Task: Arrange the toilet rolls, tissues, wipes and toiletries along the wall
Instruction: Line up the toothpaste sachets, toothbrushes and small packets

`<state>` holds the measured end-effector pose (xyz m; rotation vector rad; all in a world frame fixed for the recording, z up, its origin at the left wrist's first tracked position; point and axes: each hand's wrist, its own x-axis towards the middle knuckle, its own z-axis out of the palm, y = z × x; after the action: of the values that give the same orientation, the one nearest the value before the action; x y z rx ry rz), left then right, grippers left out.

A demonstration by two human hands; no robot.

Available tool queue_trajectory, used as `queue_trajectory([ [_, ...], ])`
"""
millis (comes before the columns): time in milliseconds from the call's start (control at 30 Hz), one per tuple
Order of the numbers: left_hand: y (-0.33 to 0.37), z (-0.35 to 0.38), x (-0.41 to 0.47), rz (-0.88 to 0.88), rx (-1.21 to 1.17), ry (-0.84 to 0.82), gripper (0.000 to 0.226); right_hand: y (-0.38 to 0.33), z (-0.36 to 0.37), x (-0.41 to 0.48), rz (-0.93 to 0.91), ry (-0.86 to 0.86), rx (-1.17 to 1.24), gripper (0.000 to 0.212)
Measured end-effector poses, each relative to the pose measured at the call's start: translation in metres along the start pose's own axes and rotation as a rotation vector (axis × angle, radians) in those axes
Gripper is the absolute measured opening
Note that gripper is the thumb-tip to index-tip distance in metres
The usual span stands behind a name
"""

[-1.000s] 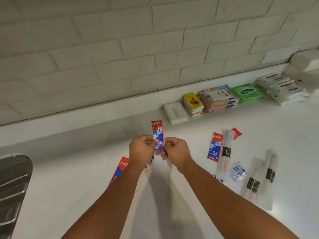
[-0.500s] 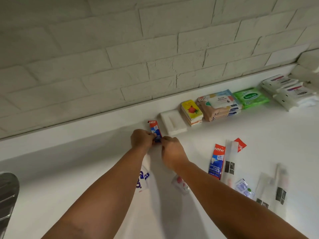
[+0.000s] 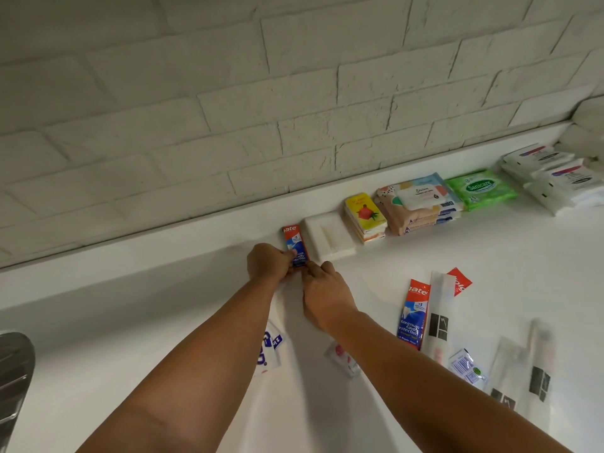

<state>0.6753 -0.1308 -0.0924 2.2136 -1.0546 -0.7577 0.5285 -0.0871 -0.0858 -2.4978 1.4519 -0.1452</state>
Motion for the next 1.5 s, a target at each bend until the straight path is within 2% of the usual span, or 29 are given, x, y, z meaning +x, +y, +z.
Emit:
queue_trajectory([
  [233, -0.004, -0.02, -0.029, 0.093, -0.026, 0.001, 0.033, -0.003, -0.005, -0.007, 0.018, 0.012, 0.047, 0.051],
  [433, -0.029, -0.063, -0.074, 0.153, -0.051, 0.036, 0.021, -0.011, -0.003, -0.014, 0.035, 0.003, -0.051, 0.055],
  [567, -0.073, -0.091, -0.116, 0.2, -0.027, 0.084, 0.003, -0.019, -0.004, -0.018, 0.034, 0.023, -0.069, 0.049],
  [733, -0.138, -0.107, -0.148, 0.249, 0.223, 0.167, 0.014, -0.044, 0.002, -0.042, -0.055, 0.074, 0.036, 0.036],
  [900, -0.156, -0.119, -0.174, 0.158, 0.255, 0.163, 0.036, -0.093, 0.016, -0.086, -0.144, 0.136, 0.32, 0.033],
  [1067, -0.164, -0.124, -0.191, 0.144, 0.304, 0.096, 0.054, -0.135, 0.036, -0.115, -0.116, 0.05, 0.423, 0.028],
  [1267, -0.163, -0.127, -0.202, 0.085, 0.512, 0.03, 0.045, -0.152, 0.047, -0.118, -0.048, -0.024, 0.356, 0.026],
  [1500, -0.164, -0.135, -0.193, -0.009, 0.361, -0.074, 0.031, -0.156, 0.043, -0.112, 0.059, -0.1, 0.418, 0.028],
])
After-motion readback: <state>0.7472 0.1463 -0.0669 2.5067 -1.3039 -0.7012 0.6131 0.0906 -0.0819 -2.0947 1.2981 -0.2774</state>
